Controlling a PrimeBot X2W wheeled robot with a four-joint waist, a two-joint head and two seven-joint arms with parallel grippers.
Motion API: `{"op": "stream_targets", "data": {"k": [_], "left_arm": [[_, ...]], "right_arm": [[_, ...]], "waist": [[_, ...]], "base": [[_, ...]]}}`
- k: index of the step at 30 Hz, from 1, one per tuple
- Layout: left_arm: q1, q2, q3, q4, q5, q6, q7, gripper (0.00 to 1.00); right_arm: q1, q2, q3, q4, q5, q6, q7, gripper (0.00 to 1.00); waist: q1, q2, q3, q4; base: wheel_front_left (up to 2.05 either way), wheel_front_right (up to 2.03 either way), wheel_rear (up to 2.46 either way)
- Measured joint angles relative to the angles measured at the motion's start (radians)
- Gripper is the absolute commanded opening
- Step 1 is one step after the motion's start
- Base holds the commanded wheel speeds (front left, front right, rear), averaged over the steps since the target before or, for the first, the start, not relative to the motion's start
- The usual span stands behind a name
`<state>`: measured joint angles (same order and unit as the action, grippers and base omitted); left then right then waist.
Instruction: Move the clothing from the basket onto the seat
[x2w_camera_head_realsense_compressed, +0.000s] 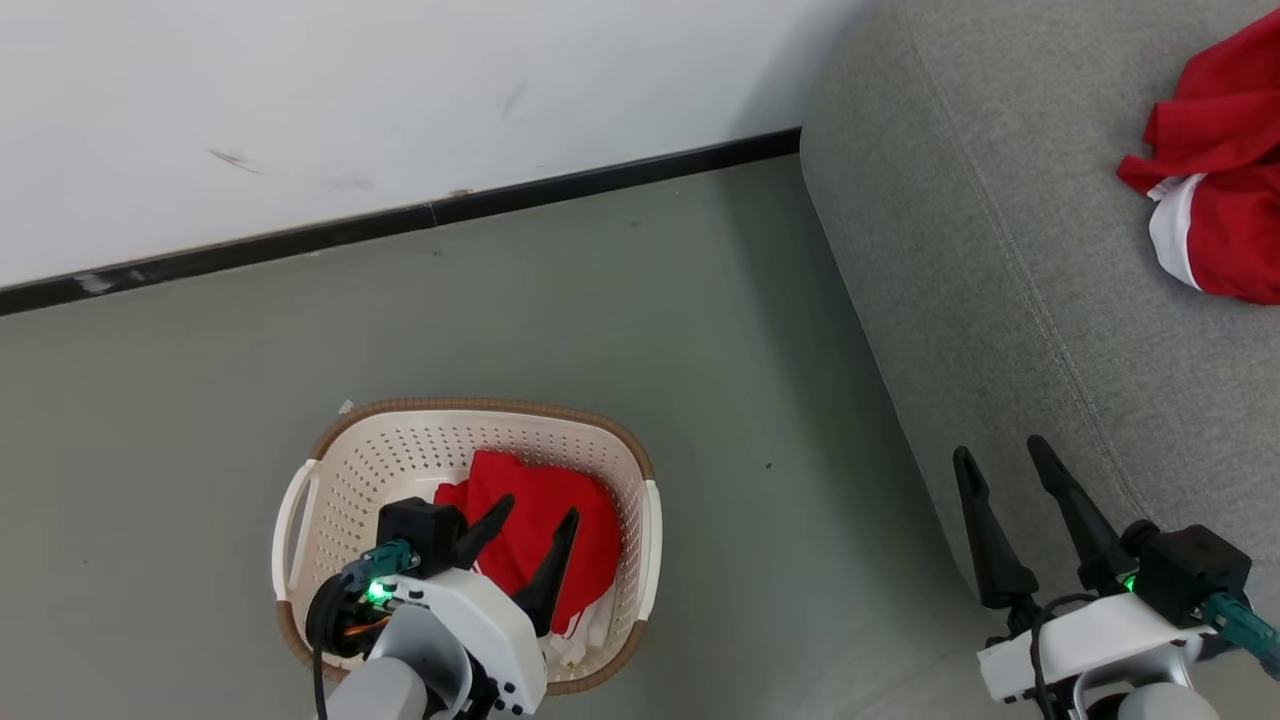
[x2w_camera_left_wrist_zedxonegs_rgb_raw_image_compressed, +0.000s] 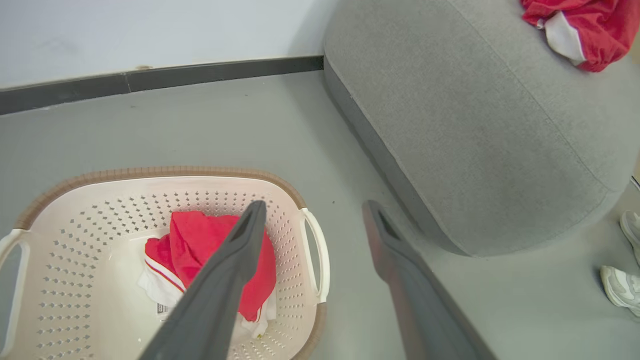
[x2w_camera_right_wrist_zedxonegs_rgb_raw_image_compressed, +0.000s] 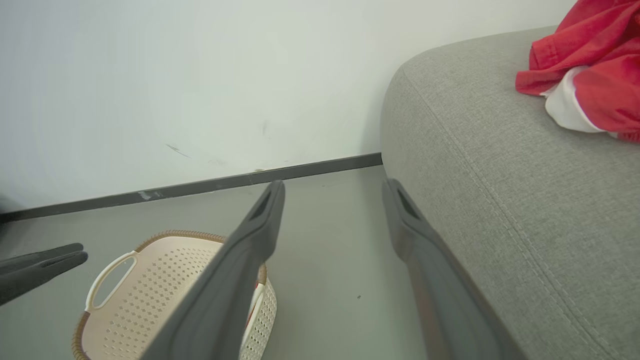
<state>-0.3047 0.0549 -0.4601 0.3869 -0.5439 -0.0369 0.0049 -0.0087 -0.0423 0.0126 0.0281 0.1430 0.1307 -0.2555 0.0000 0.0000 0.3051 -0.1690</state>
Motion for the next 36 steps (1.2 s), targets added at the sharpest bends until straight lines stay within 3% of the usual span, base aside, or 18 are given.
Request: {"op": "stream_targets", "data": {"k": [36], "left_arm": [[-0.224, 0.060, 0.067, 0.157, 0.025, 0.079, 0.174, 1.00]], "right_arm": [[-0.181, 0.001, 0.061, -0.040, 0.088, 0.000, 0.000, 1.00]], "waist": [[0.0000, 0.0000, 0.320, -0.123]], "base": [[0.00, 0.00, 0.00]]}}
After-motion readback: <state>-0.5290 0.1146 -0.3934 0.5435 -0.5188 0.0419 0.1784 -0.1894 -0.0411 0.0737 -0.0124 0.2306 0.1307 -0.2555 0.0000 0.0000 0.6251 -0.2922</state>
